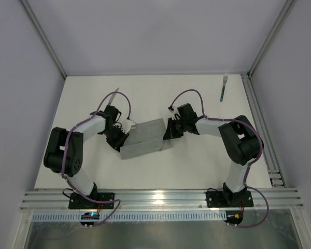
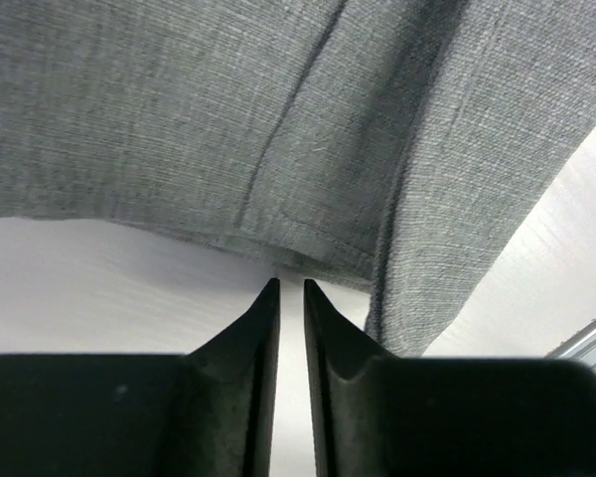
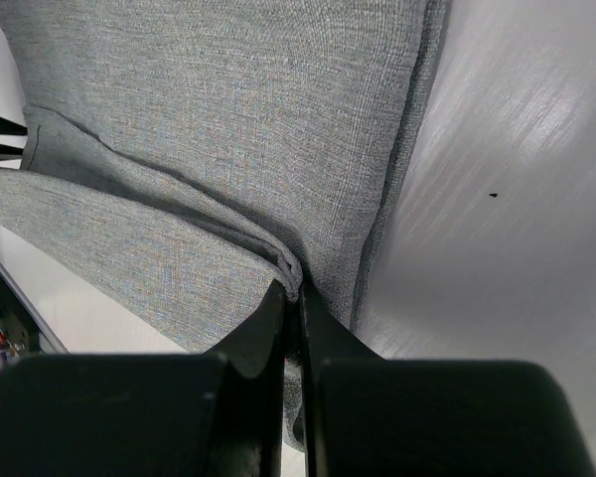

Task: Fold the napkin into a case and place the utensils inside
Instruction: Smooth out the 2/3-rectangle-folded napkin at the center of the board.

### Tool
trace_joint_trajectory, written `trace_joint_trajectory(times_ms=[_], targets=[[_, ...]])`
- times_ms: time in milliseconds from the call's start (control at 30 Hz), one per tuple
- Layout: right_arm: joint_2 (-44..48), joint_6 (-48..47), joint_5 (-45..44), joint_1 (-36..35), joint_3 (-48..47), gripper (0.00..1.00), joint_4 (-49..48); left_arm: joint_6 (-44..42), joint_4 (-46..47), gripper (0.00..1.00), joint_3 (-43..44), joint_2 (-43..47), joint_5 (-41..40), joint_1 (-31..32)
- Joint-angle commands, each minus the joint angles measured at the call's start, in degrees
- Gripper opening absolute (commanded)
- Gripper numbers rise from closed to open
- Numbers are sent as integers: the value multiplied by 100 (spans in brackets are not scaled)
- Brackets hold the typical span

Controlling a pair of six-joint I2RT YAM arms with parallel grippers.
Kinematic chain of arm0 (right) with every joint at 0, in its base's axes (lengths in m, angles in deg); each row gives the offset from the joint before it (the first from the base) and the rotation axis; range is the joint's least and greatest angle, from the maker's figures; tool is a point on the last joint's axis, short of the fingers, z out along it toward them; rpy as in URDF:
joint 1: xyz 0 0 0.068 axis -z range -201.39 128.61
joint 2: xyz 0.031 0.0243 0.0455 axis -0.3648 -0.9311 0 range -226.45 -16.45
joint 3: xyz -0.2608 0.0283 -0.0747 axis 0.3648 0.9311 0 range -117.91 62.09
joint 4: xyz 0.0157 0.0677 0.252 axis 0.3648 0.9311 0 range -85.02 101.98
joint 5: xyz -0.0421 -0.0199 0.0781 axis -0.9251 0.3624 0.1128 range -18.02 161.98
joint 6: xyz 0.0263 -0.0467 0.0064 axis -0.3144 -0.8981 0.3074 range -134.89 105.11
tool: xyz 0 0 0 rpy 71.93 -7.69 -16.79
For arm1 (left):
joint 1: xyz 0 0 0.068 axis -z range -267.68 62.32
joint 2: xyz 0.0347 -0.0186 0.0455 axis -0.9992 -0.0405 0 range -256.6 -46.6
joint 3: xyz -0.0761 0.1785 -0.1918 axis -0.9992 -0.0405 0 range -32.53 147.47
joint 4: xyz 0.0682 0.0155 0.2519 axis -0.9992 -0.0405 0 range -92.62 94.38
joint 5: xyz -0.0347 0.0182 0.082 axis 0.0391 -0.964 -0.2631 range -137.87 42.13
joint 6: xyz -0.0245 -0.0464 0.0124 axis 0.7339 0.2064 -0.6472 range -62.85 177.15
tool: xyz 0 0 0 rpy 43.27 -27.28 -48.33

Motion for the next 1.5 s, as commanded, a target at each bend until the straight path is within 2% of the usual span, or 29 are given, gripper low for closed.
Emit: trace_joint_trajectory(times_ms=[0, 33, 133, 233, 333, 433, 567, 667, 767, 800, 833, 867, 933, 1133, 1300, 1333, 1367, 1467], targets=[[0, -102, -233, 23, -149, 3, 103, 157, 13, 23, 235, 303, 131, -273], [0, -111, -224, 15, -149, 3, 121, 209, -30, 32, 279, 391, 150, -335], [-17, -137, -206, 23, -141, 3, 121, 368, -48, 45, 463, 751, 167, -529], [-35, -146, -189, 23, -132, 3, 121, 508, 31, 51, 578, 1094, 359, -573], [-53, -137, -188, 23, -141, 3, 121, 597, 5, 56, 622, 1314, 964, -564], [-27, -137, -197, 15, -132, 3, 112, 413, -223, 59, 508, 1324, 1187, -424], [-26, -146, -215, 15, -123, 3, 112, 96, -277, 59, 157, 1166, 513, -2], [-53, -146, -215, 23, -132, 3, 112, 69, -93, 58, 42, 964, 404, 200], [-53, -146, -206, 23, -132, 3, 112, 96, 4, 45, 94, 727, 422, 235], [-44, -146, -215, 23, -132, 3, 112, 131, 30, 29, 121, 665, 413, 236], [-27, -146, -215, 23, -123, 3, 112, 157, 74, 22, 121, 612, 387, 236], [-26, -155, -206, 15, -123, 3, 112, 192, 109, 10, 129, 525, 317, 236], [-35, -181, -206, 15, -114, 3, 121, 289, 293, 0, 121, 463, 185, 244], [9, -260, -215, 23, -114, 3, 121, 412, 751, 0, -11, 129, -394, 209], [96, -322, -215, 23, -132, 5, 121, 421, 962, 0, -108, -65, -220, 209], [123, -331, -215, 15, -132, 10, 130, 404, 954, 0, -116, -65, -167, 209], [167, -348, -189, 23, -132, 28, 130, 412, 954, 0, -125, -65, -71, 209], [412, -444, -136, 6, -211, 48, 244, 403, 954, 0, -108, -30, -70, 209]])
